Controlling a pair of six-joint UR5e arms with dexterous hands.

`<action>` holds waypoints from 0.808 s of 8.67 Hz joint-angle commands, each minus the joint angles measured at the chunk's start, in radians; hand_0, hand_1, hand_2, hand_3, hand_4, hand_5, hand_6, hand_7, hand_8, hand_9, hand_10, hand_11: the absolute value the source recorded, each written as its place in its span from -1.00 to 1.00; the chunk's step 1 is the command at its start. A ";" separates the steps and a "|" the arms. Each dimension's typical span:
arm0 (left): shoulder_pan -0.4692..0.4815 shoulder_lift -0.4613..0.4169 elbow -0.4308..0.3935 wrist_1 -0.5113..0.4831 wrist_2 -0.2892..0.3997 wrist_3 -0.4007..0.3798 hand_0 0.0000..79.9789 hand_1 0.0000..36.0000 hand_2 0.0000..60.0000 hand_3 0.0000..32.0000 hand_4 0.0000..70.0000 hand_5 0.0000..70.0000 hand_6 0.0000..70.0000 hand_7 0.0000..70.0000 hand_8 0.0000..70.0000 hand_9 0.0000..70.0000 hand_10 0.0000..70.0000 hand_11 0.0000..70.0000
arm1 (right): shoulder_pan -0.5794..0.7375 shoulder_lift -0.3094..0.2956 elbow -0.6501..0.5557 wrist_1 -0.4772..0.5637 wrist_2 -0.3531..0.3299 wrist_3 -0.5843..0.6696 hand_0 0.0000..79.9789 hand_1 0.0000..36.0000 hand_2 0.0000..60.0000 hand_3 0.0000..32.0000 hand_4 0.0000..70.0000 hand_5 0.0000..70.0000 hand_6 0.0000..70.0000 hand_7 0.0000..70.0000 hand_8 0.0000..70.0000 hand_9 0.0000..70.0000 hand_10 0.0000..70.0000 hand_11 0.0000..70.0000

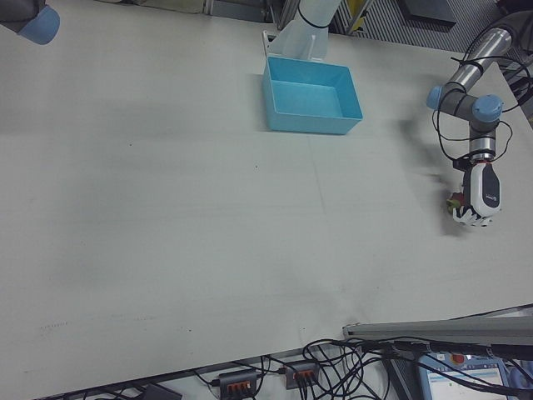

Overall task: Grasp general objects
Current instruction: 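Close the left hand fingers around the dragon fruit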

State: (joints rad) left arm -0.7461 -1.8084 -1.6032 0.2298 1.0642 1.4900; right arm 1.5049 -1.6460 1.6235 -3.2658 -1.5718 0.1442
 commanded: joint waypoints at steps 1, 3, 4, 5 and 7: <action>-0.010 0.006 -0.056 0.000 0.000 -0.004 1.00 1.00 1.00 -1.00 0.02 1.00 1.00 1.00 1.00 1.00 1.00 1.00 | 0.000 0.000 -0.001 0.000 -0.001 0.000 -1.00 -1.00 -1.00 -1.00 -1.00 -1.00 -1.00 -1.00 -1.00 -1.00 -1.00 -1.00; -0.013 0.012 -0.127 0.041 0.003 -0.008 1.00 1.00 1.00 -1.00 0.82 1.00 1.00 1.00 1.00 1.00 1.00 1.00 | 0.000 0.000 0.001 0.000 -0.001 0.000 -1.00 -1.00 -1.00 -1.00 -1.00 -1.00 -1.00 -1.00 -1.00 -1.00 -1.00 -1.00; -0.012 0.012 -0.174 0.080 0.014 -0.010 1.00 1.00 1.00 -1.00 1.00 1.00 1.00 1.00 1.00 1.00 1.00 1.00 | 0.000 0.000 -0.001 0.000 -0.001 0.000 -1.00 -1.00 -1.00 -1.00 -1.00 -1.00 -1.00 -1.00 -1.00 -1.00 -1.00 -1.00; -0.010 0.006 -0.229 0.132 0.045 -0.010 1.00 1.00 1.00 -1.00 1.00 1.00 1.00 1.00 1.00 1.00 1.00 1.00 | 0.000 0.000 -0.001 0.000 -0.001 0.000 -1.00 -1.00 -1.00 -1.00 -1.00 -1.00 -1.00 -1.00 -1.00 -1.00 -1.00 -1.00; -0.019 -0.002 -0.296 0.199 0.217 -0.078 1.00 1.00 1.00 -1.00 1.00 1.00 1.00 1.00 1.00 1.00 1.00 1.00 | 0.000 0.000 -0.001 0.000 -0.001 0.000 -1.00 -1.00 -1.00 -1.00 -1.00 -1.00 -1.00 -1.00 -1.00 -1.00 -1.00 -1.00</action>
State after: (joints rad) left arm -0.7573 -1.8026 -1.8202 0.3498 1.1221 1.4797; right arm 1.5048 -1.6460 1.6237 -3.2659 -1.5723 0.1442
